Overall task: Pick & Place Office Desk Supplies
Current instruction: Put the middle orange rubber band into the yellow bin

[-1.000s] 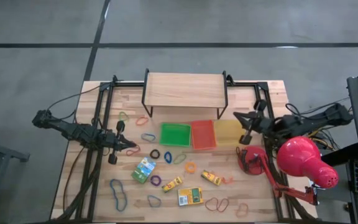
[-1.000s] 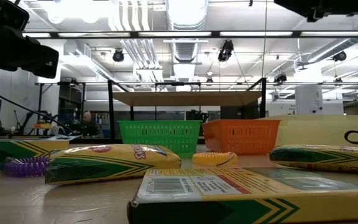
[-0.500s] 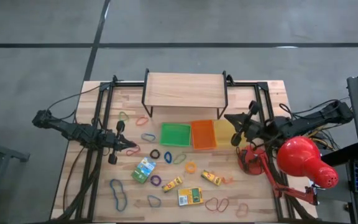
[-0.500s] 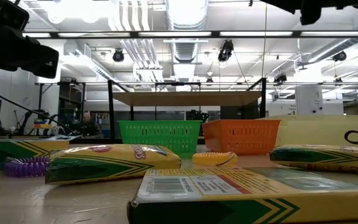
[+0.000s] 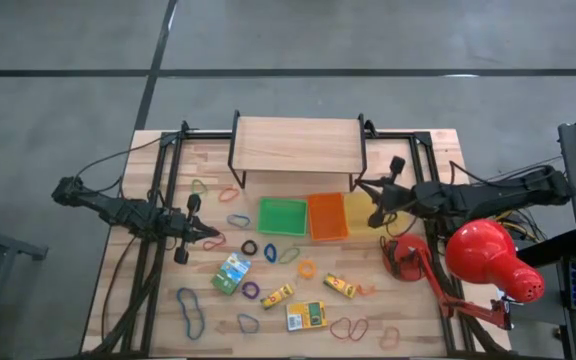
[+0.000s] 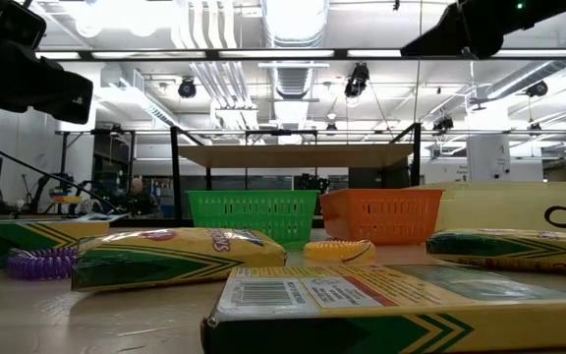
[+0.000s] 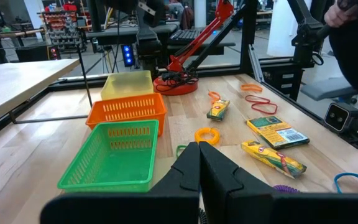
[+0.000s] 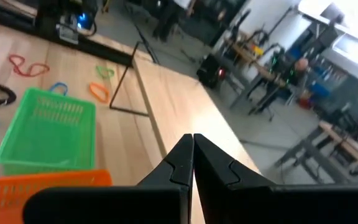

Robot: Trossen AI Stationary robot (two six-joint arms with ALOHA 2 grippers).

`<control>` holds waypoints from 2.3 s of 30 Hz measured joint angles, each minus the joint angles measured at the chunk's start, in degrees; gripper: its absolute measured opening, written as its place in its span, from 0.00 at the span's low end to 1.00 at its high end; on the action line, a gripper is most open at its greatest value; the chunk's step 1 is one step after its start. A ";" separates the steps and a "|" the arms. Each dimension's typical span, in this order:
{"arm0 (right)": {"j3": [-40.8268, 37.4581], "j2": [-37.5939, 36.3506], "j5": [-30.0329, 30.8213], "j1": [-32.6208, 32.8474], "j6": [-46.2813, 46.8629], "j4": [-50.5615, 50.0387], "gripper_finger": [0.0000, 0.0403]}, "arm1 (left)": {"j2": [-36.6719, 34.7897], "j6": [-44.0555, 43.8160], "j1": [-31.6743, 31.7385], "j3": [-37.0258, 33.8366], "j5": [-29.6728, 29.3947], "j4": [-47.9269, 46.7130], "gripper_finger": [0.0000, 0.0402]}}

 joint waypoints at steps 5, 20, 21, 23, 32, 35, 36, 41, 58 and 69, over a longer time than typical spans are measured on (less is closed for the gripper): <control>0.66 -0.10 -0.17 -0.18 1.54 -0.87 0.02 | 0.00 -0.01 0.00 -0.01 -0.02 0.01 0.00; 4.16 1.77 -13.53 -0.13 18.82 -19.33 0.02 | 0.00 0.00 0.00 -0.01 -0.02 -0.01 0.00; 4.14 2.24 -13.54 -0.13 18.86 -19.35 0.02 | 0.00 -0.01 0.00 0.01 0.00 0.01 0.00; 4.13 3.25 -13.55 -0.13 19.49 -19.40 0.02 | 0.00 -0.01 0.00 0.00 -0.02 0.01 0.00; 4.26 4.14 -11.79 -0.18 37.16 -32.13 0.02 | 0.00 0.00 0.00 0.01 -0.01 0.01 0.00; 4.26 4.46 -11.85 -0.13 43.33 -35.86 0.02 | 0.00 -0.02 0.00 -0.01 -0.02 0.01 0.00; 4.24 4.60 -12.10 -0.13 44.53 -36.40 0.02 | 0.00 0.00 0.00 -0.01 -0.02 0.01 0.00; 4.21 6.25 -12.46 -0.15 46.58 -37.68 0.02 | 0.00 0.00 0.00 -0.01 -0.02 0.01 0.00; 2.10 13.14 -18.50 -0.13 66.17 -38.56 0.02 | 0.00 -0.02 0.00 -0.01 0.00 0.01 0.00; 3.93 11.85 -27.30 3.39 65.25 -33.27 0.02 | 0.00 -0.02 0.00 0.01 0.00 0.01 0.00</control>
